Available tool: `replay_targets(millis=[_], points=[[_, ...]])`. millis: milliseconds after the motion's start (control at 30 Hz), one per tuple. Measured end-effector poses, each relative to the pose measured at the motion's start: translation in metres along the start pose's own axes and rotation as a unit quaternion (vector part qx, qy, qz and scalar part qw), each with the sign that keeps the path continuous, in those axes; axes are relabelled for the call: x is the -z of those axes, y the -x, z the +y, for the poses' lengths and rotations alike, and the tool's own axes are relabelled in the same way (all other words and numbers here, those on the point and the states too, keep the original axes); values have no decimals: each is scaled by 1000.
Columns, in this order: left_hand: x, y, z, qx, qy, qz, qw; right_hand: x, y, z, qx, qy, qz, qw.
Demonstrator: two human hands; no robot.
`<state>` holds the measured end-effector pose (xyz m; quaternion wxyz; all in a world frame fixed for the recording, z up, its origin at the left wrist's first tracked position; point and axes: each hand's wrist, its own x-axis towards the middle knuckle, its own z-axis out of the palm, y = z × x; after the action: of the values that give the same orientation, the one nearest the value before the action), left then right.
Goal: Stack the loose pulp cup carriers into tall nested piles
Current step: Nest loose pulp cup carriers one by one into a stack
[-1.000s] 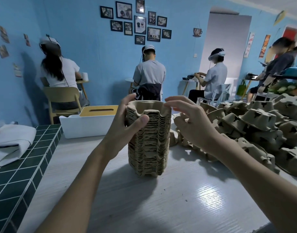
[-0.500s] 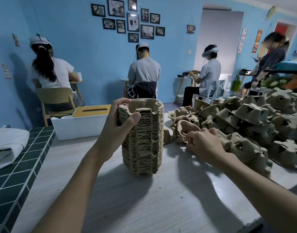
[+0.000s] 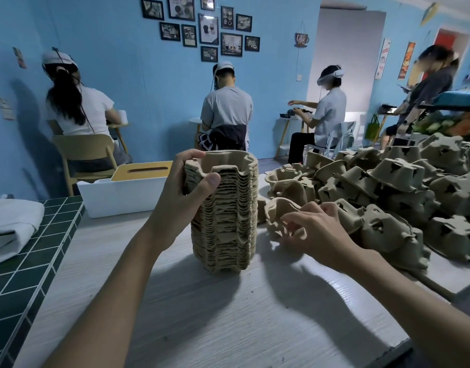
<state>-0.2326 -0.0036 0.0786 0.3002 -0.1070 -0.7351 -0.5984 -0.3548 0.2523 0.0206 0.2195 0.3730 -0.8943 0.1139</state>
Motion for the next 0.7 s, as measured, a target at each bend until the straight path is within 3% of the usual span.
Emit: replay_targets(millis=[133,200,333,500,700], points=[[1,0,-2,4,11,2,1000,7,7,2,10,60,-53,997],[1,0,-2,5,13,-2,1000,6,8,3,9,50,-35,998],[0,0,-1,4,14,-2,1000,4,5,6,4,-14,70,997],[0,0,0,6,17,1,1000,33,-12,-9,18,-88,235,968],[-1,1,2,-3,26,7,1000,85,-45,-46,84,-150,332,928]])
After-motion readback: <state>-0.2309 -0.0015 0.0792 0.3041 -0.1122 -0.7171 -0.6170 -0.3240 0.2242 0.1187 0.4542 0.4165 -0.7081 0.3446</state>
